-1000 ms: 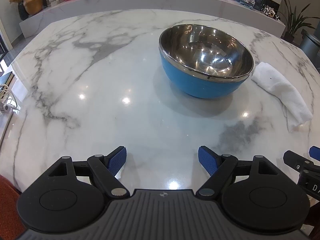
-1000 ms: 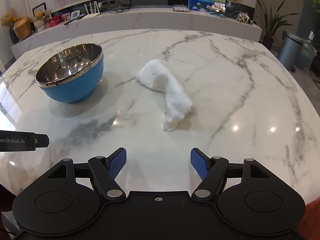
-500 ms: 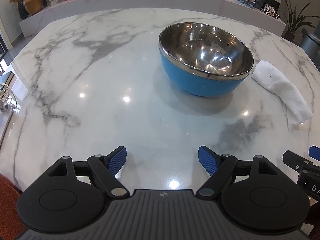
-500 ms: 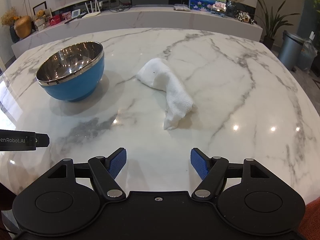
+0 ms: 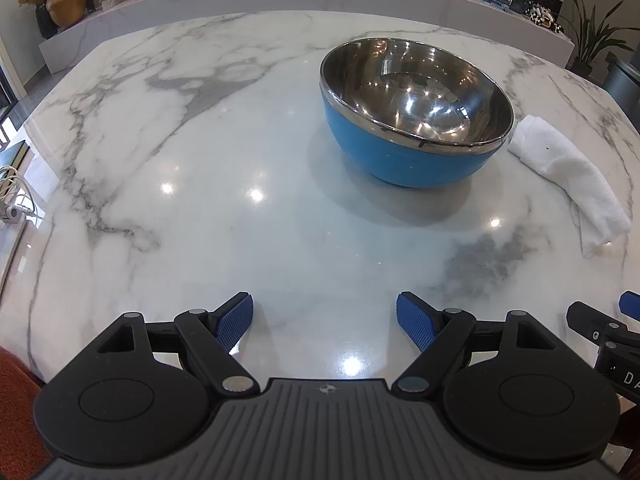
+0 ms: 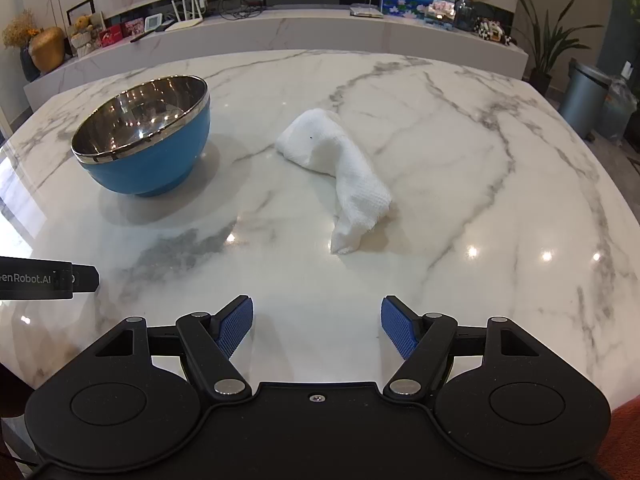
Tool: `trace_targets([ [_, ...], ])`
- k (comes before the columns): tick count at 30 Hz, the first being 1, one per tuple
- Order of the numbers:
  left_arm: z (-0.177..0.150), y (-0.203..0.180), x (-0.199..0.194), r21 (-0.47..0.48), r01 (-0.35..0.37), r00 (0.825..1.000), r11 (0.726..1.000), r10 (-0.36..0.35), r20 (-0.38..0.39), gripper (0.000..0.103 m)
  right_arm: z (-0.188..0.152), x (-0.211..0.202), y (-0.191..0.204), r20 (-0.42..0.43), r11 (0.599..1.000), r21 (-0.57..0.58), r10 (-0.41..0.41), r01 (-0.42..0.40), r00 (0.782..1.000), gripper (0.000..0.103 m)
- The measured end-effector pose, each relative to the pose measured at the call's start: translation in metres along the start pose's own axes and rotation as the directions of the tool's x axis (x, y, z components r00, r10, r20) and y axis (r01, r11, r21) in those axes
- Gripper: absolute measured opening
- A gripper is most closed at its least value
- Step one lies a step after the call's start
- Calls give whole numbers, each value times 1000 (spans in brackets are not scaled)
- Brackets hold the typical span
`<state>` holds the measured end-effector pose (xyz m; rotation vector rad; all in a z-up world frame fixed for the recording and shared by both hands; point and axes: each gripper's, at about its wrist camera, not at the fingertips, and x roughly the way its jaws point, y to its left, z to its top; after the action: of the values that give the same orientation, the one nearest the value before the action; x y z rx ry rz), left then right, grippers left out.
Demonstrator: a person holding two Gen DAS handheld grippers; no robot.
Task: Clean bowl
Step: 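Move both tools toward the blue bowl and white cloth, then grasp the white cloth with the right gripper while the left gripper grasps the bowl rim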
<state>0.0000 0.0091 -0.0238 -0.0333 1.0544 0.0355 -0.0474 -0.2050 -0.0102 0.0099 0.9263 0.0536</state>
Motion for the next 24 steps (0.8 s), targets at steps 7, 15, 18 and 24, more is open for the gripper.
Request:
trace_targets([
  [7,1,-2,0,7,7,1000,1000,-7,-10,79,2,1,-2,0,1000,2,5,-5,1000,69],
  [15,2,-8,1,40,2,1000,999,-1,-15,79,6,6,-4,-21,1000,4,9,-9,1000,69],
  [18,2,-9,2,46,1,1000,999,0,-17,79,9,8,-4,-29,1000,3,13,-12,1000,69],
  [24,5,-10,3,48,3,1000,999,-2,-27,79,14,13,-4,-48,1000,5,20,-20,999,69],
])
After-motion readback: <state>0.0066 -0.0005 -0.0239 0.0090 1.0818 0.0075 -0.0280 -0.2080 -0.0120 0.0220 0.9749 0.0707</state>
